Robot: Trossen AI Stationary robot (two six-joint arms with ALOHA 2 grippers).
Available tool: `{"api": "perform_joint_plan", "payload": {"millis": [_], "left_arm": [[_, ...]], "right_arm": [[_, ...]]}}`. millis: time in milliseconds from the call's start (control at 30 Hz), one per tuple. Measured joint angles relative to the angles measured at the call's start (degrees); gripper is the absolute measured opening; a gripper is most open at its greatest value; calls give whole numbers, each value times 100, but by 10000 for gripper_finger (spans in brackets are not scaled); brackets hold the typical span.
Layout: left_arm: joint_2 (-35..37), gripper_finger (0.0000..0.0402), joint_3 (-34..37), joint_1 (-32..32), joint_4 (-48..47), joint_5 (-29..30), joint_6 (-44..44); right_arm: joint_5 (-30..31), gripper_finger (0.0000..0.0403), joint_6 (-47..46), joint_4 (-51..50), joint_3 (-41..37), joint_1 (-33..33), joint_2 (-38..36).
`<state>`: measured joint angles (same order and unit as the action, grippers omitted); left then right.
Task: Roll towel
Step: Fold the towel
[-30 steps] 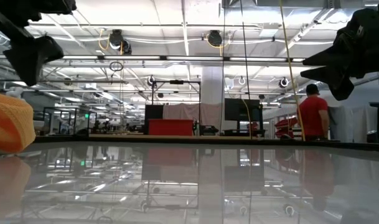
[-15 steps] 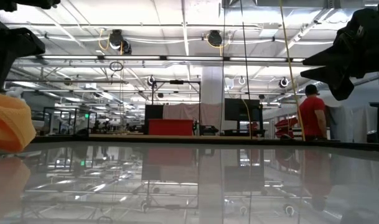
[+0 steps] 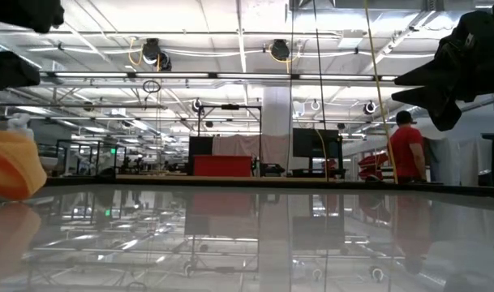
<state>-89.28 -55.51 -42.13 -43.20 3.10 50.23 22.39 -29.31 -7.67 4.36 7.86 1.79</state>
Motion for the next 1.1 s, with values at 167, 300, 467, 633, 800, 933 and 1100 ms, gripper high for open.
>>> {"api": "perform_joint_plan", "payload": {"millis": [167, 300, 467, 633, 800, 933, 1100], "left_arm": [[-225, 235, 0, -2, -256, 4, 42], [-279, 145, 0, -2, -355, 10, 1], [-279, 31, -59, -2, -395, 21, -171], [-279, 19, -321, 0, -429, 91, -398], [-279, 21, -775, 4, -856, 558, -628], [-276, 12, -1168, 26, -1180, 981, -930], [-275, 10, -1539, 176, -1208, 1315, -1474]], "right_arm": [[0, 151, 1, -1, 0, 0, -1], [2, 151, 0, -1, 0, -1, 0], [0, 151, 1, -1, 0, 0, -1], [0, 151, 0, 0, 0, -1, 0], [0, 151, 0, 0, 0, -2, -1], [0, 151, 1, 0, 0, 0, 1], [0, 151, 1, -1, 0, -2, -1]]}}
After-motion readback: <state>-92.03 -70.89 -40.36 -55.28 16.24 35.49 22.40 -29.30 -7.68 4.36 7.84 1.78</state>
